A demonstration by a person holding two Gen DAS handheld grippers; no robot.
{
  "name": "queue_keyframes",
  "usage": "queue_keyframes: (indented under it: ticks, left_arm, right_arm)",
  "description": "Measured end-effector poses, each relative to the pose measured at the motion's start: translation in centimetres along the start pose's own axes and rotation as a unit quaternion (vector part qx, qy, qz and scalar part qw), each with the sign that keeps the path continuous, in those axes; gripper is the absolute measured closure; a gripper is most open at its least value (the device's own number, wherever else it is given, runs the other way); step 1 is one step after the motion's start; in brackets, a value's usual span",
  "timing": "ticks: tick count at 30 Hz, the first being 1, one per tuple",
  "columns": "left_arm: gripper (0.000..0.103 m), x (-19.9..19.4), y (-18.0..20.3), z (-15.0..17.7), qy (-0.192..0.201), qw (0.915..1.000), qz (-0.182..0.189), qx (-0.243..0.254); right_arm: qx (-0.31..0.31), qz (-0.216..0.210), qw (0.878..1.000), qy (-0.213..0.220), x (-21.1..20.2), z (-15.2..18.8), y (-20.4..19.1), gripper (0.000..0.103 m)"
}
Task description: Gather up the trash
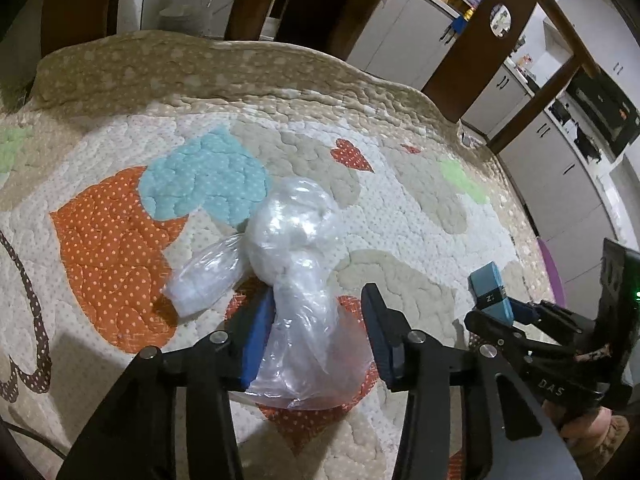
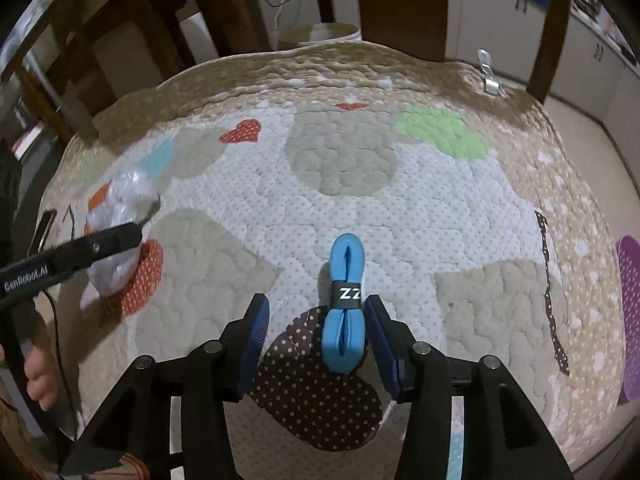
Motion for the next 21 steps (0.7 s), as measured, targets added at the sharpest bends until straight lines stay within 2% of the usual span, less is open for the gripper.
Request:
queue_keyframes:
  ticks: [5, 6, 8, 11, 12, 15, 21]
  left_arm:
    - [0.059, 0.1, 0.3, 0.1, 0.010, 0.9999, -0.005, 0.007]
    - [0.068, 0.0, 0.2, 0.1, 0.014, 0.9999, -0.007, 0.005]
    - [0.086, 0.0, -0.3, 0.1, 0.016, 0.9997, -0.016, -0.003]
    - [0.087, -0.5, -0.5, 0.0, 0.020, 0.9992, -0.028, -0.021]
    - [0.087, -0.9, -0.3, 0.0, 0.025, 0.9988, -0.037, -0.019]
    - [0.087, -1.8, 0.9, 0.4, 0.032, 0.9977, -0.059, -0.009]
    - [0.087, -2.6, 4.4, 1.1, 0.020, 0.9945, -0.099, 0.028]
  right_arm:
    - [-0.025, 0.002, 1.000, 0.011, -0.2, 0.1, -0.4, 0.050]
    - [-0.025, 0.001, 1.000, 0.013, -0.2, 0.1, -0.4, 0.051]
    - [-0.025, 0.001, 1.000, 0.016, -0.2, 0.0, -0.2, 0.063]
    - [-0.015, -0.003, 1.000, 0.023, -0.3, -0.2, 0.4, 0.083]
    - [-0.009, -0.013, 1.000, 0.025, -0.4, -0.2, 0.7, 0.086]
    - [0.000, -0.031, 0.999, 0.034, -0.8, -0.1, 1.3, 0.086]
    - [0.014, -0.056, 0.996, 0.063, -1.7, 0.2, 2.8, 0.086]
Point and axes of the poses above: each gripper's, at about its wrist camera, not at the fingertips, and x roughly the way its jaws point, y to its right, z to its underside, the point moved 8 cm from there along x, roughly the way its jaws point, and after that the axes turned 5 degrees about z, right-handed, at the moved point
